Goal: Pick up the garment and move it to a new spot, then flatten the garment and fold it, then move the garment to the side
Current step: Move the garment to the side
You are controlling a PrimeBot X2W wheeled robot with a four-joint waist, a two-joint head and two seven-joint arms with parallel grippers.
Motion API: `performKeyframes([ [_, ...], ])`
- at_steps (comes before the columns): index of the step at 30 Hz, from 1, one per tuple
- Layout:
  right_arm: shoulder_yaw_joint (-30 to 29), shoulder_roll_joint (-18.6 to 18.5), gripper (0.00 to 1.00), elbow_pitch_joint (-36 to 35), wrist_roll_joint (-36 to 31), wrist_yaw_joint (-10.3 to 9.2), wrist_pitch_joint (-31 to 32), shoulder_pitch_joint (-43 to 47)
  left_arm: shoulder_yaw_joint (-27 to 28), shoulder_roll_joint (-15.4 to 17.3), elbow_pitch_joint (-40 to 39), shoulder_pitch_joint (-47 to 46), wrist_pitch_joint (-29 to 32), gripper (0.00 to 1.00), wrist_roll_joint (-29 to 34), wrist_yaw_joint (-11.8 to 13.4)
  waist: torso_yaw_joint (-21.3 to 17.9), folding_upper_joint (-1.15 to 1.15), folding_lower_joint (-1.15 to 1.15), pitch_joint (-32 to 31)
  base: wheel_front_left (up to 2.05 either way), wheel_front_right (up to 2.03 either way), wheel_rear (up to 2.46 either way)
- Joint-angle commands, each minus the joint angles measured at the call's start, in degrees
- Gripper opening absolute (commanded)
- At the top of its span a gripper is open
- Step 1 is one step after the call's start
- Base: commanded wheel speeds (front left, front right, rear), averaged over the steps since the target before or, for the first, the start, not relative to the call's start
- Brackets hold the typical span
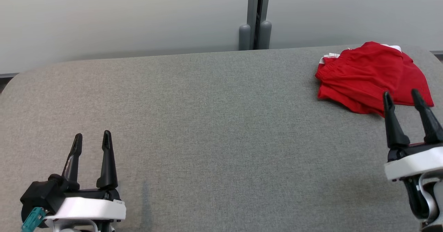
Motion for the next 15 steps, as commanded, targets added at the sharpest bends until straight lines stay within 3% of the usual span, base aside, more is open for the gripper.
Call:
performKeyframes([
  [1, -0.5, 0.5, 1.00, -0.7, -0.3, 0.02, -0.2, 1.2, 0.4, 0.0, -0.4, 0.3, 0.0, 1.00, 0.7, 0.1, 0.2, 0.00, 0.00, 0.0, 0.00, 0.00, 0.00],
  [8, -1.9, 5.7, 1.00, -3.0, -2.5, 0.02, -0.2, 6.1, 1.6, -1.5, -1.1, 1.5, 0.0, 1.00, 3.5, -2.1, 1.1, 0.00, 0.00, -0.2, 0.00, 0.00, 0.00],
  [15, -0.5, 7.0, 1.00, -4.3, -6.7, 0.02, -0.2, 9.3, 0.6, -2.2, 1.8, 1.7, 0.0, 1.00, 8.4, -3.3, 1.7, 0.00, 0.00, -0.6, 0.00, 0.00, 0.00],
])
